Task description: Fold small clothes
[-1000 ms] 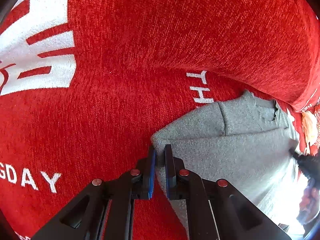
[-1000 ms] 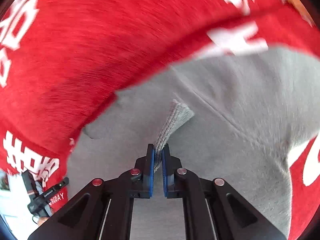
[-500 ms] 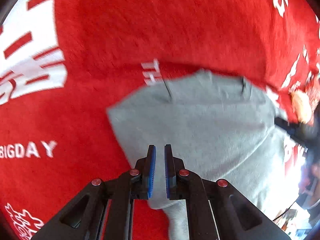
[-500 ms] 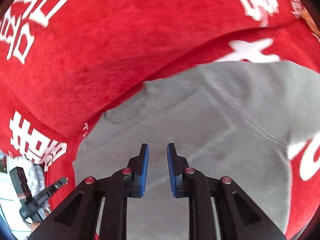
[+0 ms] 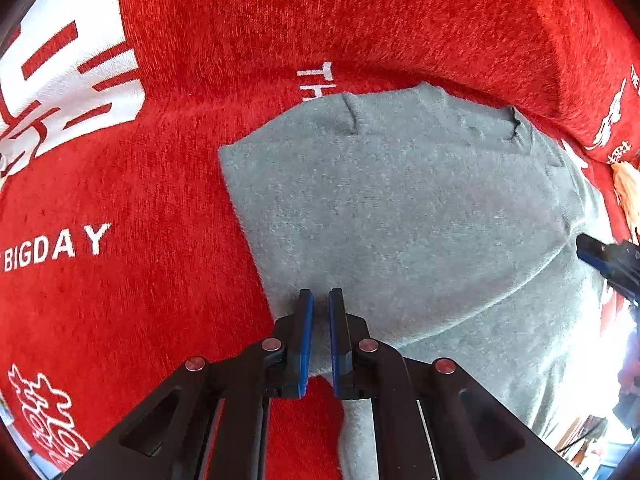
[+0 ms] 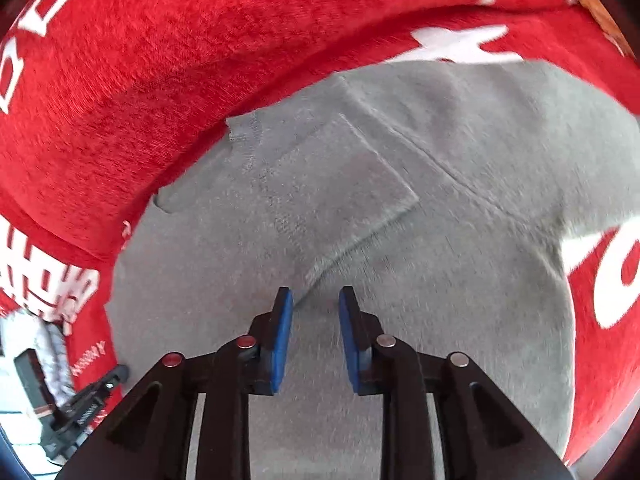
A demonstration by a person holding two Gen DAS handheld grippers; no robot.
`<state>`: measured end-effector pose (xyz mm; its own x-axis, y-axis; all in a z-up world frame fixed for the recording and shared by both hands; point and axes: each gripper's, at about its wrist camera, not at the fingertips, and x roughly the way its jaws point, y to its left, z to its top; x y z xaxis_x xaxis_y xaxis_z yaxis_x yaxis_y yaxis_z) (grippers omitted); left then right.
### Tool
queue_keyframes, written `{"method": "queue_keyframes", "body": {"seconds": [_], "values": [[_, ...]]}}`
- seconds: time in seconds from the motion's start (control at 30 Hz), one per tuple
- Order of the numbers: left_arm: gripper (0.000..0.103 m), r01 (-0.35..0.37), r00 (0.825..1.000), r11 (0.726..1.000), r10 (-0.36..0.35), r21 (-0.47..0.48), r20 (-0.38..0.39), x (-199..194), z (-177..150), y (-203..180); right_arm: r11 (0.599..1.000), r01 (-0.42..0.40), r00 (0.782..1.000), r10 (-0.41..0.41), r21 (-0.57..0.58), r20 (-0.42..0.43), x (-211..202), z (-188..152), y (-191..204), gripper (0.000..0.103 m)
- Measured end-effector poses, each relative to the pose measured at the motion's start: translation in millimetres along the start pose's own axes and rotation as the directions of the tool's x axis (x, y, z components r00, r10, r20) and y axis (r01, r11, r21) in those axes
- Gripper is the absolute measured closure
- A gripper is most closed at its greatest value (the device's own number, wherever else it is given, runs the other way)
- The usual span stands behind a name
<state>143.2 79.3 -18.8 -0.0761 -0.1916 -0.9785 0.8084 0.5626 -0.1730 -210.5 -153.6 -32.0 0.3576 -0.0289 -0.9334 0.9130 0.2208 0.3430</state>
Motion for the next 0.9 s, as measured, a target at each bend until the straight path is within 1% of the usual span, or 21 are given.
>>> {"method": "queue_keyframes", "body": {"seconds": [0.07, 0.13, 0.2, 0.33, 0.4, 0.43, 0.47, 0.5, 0.53, 0.57, 0.6, 0.63, 0.67, 0.7, 0.8, 0.9], "values": [[0.094, -0.009, 1.000, 1.000, 0.009, 0.002, -0.007, -5.3, -0.1, -4.8, 1.000, -0.007, 1.000, 0.007, 0.004, -0.005, -8.3, -5.6, -1.7, 0.063], [0.094, -0.034, 0.999, 0.999, 0.034, 0.014, -0.027, -8.3, -3.2, -10.6, 1.000, -0.015, 1.000, 0.015, 0.004, -0.010, -18.2, -12.4, -2.8, 0.062], [0.094, -0.041, 0.998, 0.999, 0.041, 0.014, -0.047, -10.4, -7.9, -15.7, 1.000, -0.017, 1.000, 0.017, -0.003, -0.020, -24.2, -20.2, 2.1, 0.062], [0.094, -0.072, 0.995, 0.997, 0.073, 0.020, -0.066, -15.0, -11.5, -24.5, 0.999, -0.006, 1.000, 0.005, -0.040, -0.023, -31.7, -34.4, 15.1, 0.059], [0.094, -0.085, 0.994, 0.996, 0.086, 0.016, -0.060, -17.2, -13.0, -26.4, 0.999, -0.011, 1.000, 0.010, -0.048, -0.026, -33.1, -40.7, 21.0, 0.057], [0.090, -0.089, 0.995, 0.996, 0.089, 0.013, -0.053, -17.8, -13.3, -27.7, 0.999, -0.015, 1.000, 0.013, -0.046, -0.028, -33.3, -43.8, 23.1, 0.056], [0.075, -0.090, 0.995, 0.996, 0.090, 0.007, -0.047, -20.1, -13.9, -27.6, 0.999, -0.018, 0.999, 0.016, -0.043, -0.033, -33.8, -46.4, 24.2, 0.053], [0.013, -0.099, 0.994, 0.995, 0.099, 0.002, -0.040, -22.4, -14.2, -27.7, 0.999, -0.018, 0.999, 0.017, -0.039, -0.040, -33.8, -49.1, 25.6, 0.052], [0.003, -0.135, 0.991, 0.991, 0.135, -0.001, -0.018, -28.2, -15.9, -27.8, 0.999, -0.017, 0.999, 0.016, -0.033, -0.045, -34.3, -51.9, 27.0, 0.050], [0.001, -0.169, 0.985, 0.985, 0.169, 0.010, 0.029, -34.9, -17.0, -30.0, 0.999, -0.022, 0.999, 0.021, -0.028, -0.049, -34.7, -54.6, 28.6, 0.050], [0.001, -0.183, 0.982, 0.983, 0.181, 0.030, 0.053, -38.7, -17.2, -33.4, 0.999, -0.028, 0.998, 0.027, -0.024, -0.052, -34.3, -56.7, 30.7, 0.049], [0.001, -0.181, 0.982, 0.983, 0.179, 0.035, 0.061, -40.0, -17.2, -34.9, 0.999, -0.034, 0.998, 0.033, -0.023, -0.055, -35.4, -59.2, 32.4, 0.043], [0.001, -0.175, 0.983, 0.984, 0.173, 0.028, 0.059, -39.5, -16.7, -35.2, 0.999, -0.039, 0.998, 0.037, -0.026, -0.056, -36.2, -61.6, 35.0, 0.038], [0.001, -0.170, 0.985, 0.985, 0.169, 0.021, 0.047, -37.7, -16.1, -35.2, 0.999, -0.042, 0.998, 0.041, -0.029, -0.055, -37.2, -63.5, 36.9, 0.037], [0.001, -0.196, 0.980, 0.981, 0.196, 0.008, 0.020, -31.8, -11.8, -35.6, 0.998, -0.053, 0.997, 0.050, -0.042, -0.053, -40.4, -69.5, 42.4, 0.034], [0.001, -0.179, 0.984, 0.984, 0.179, -0.007, 0.017, -32.2, -11.4, -34.0, 0.997, -0.071, 0.996, 0.069, -0.037, -0.056, -43.3, -74.3, 43.4, 0.033]]}}
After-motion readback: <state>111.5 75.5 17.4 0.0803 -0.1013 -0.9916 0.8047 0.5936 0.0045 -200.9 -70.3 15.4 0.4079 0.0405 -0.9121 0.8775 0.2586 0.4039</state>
